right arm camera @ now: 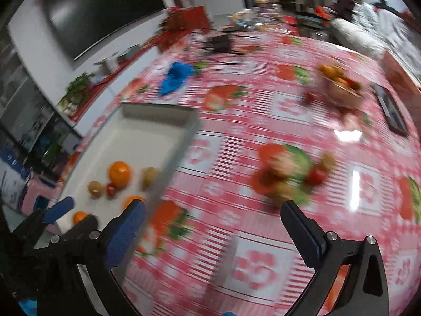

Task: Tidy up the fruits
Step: 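Move both open tools back to the fruit pile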

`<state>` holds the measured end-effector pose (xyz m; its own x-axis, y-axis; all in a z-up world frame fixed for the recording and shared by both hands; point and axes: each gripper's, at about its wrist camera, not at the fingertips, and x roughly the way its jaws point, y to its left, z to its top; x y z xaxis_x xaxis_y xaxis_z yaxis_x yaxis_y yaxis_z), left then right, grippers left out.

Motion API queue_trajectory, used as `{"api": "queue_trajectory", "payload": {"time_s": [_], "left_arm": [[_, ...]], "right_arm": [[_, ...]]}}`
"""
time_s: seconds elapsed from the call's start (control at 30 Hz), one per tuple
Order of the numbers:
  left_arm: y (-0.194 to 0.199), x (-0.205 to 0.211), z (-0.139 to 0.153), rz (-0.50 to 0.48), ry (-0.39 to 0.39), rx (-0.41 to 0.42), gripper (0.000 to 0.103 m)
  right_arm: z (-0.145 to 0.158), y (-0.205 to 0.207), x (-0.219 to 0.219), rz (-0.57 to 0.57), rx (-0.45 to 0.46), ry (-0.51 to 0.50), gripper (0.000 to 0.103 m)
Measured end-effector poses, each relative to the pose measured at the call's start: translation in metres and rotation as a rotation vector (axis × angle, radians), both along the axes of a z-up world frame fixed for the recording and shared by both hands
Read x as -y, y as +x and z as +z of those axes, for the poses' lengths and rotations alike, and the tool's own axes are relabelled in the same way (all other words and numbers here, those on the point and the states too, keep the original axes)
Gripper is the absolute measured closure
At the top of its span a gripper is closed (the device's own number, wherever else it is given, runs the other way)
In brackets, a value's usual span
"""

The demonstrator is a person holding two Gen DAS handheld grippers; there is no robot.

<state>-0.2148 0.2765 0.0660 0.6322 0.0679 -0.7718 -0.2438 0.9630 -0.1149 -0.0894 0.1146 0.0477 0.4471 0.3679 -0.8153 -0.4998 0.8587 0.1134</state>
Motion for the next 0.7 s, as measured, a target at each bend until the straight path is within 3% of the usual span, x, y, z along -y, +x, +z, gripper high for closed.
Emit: {"api": "queue_trajectory", "payload": {"time_s": [0.33,0.7], "left_arm": [[0.021,0.06,0.008,-0.128,0.035,-0.022,0.023],[0.077,0.117,-0.004,-0.232,0.02,-0.113,0.023]], "right_arm": [[-0.02,0.027,0.112,-0.271,-0.068,-0.045,0.0],[-0.046,0.029,0.164,-0.311,-0.032,-0.196,0.0]]}}
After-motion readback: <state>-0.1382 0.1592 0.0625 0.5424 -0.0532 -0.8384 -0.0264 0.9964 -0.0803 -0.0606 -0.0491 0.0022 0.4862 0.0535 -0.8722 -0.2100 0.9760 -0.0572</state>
